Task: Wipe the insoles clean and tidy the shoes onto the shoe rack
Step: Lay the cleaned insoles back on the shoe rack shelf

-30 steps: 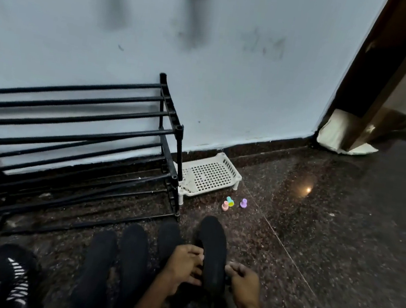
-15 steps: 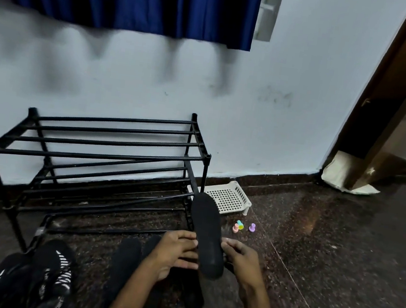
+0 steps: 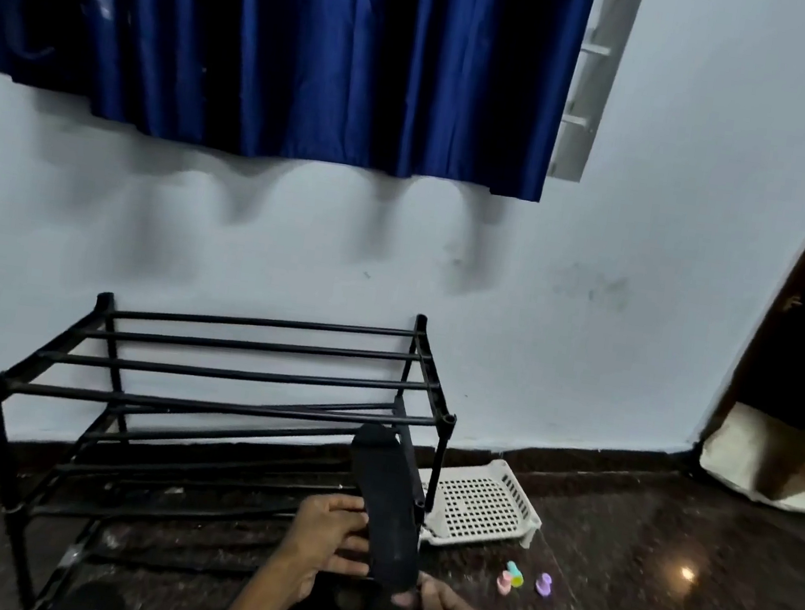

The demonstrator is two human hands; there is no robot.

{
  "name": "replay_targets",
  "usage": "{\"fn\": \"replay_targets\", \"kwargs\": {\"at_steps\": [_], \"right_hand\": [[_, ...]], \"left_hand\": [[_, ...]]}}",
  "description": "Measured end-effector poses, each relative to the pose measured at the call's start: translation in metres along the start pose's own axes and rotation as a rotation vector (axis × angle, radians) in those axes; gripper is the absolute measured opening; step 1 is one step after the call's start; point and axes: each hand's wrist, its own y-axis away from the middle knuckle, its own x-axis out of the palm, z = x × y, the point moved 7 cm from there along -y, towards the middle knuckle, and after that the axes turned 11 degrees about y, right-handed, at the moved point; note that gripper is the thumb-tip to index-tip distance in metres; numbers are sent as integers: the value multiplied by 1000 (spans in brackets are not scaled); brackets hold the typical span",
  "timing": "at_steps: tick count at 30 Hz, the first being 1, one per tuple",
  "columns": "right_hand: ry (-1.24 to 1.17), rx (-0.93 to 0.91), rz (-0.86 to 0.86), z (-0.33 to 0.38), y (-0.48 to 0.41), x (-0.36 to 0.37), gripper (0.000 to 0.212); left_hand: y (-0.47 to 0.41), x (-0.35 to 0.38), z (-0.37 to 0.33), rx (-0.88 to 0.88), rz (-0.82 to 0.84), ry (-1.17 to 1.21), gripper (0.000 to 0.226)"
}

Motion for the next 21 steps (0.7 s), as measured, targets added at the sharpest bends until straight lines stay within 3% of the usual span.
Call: {"fn": "replay_targets", "kwargs": {"at_steps": [10, 21], "right_hand": [[86, -13, -27, -3, -104, 45, 19], [55, 37, -52, -22, -147, 57, 20]], "left_hand": [[-110, -19, -10, -4, -76, -101, 15], [-146, -30, -4, 60, -97, -346, 13]]}}
